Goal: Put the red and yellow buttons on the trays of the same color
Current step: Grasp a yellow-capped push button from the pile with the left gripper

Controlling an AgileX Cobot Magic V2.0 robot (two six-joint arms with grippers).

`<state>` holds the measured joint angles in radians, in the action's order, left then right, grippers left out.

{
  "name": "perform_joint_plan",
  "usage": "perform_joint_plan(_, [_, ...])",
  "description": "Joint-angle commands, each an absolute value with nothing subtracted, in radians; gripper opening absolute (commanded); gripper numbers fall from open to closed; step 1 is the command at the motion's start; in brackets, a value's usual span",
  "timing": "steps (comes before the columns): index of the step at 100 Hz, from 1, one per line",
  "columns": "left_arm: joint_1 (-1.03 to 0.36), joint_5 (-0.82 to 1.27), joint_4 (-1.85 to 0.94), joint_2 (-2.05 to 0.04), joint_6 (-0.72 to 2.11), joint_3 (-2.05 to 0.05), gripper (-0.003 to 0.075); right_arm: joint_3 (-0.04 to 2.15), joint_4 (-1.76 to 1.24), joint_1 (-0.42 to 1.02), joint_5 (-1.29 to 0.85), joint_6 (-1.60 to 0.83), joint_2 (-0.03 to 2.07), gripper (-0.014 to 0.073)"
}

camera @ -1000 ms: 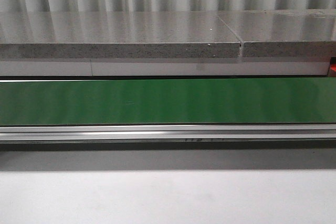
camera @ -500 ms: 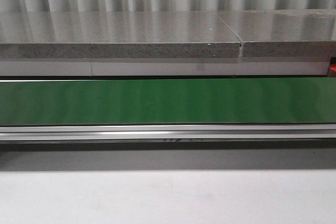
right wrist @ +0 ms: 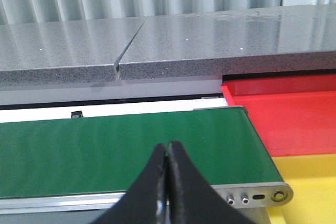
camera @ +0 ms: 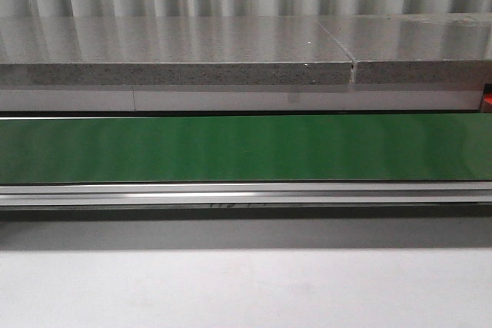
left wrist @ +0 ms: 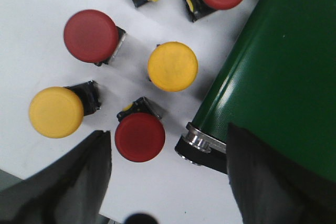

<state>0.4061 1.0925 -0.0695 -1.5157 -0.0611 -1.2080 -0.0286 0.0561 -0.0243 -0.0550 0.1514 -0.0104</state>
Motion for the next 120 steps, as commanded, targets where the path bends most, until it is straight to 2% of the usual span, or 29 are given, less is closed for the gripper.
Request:
perform_joint_plan(1, [0.409, 1.109, -0.094, -1.536, -0.056, -1.265, 0.0462, -0.009, 0.066, -0.024, 0.024, 0.152, -0.026, -0.0067])
perform_joint_plan(55, [0.409, 1.074, -0.094, -1.73, -0.056, -1.29, 0.0462, -0.009, 0.066, -0.024, 0.024, 0.152, -0.026, -0.0067])
perform_joint_plan(92, [0.409, 1.005, -0.113, -1.788, -0.052, -1.295, 0.0456, -0.009, 0.066, -0.024, 0.024, 0.152, -0.026, -0.0067])
perform_joint_plan(101, [0.409, 0.987, -0.113, -1.788, -0.052, -1.295, 0.0415, -0.009, 0.066, -0.024, 0.024, 0.152, -0.026, -0.0067])
perform_joint_plan(120, [0.409, 0.969, -0.113, -1.788, -0.052, -1.295, 0.0251, -0.009, 0.066, -0.024, 0.024, 0.152, -0.026, -0.0067])
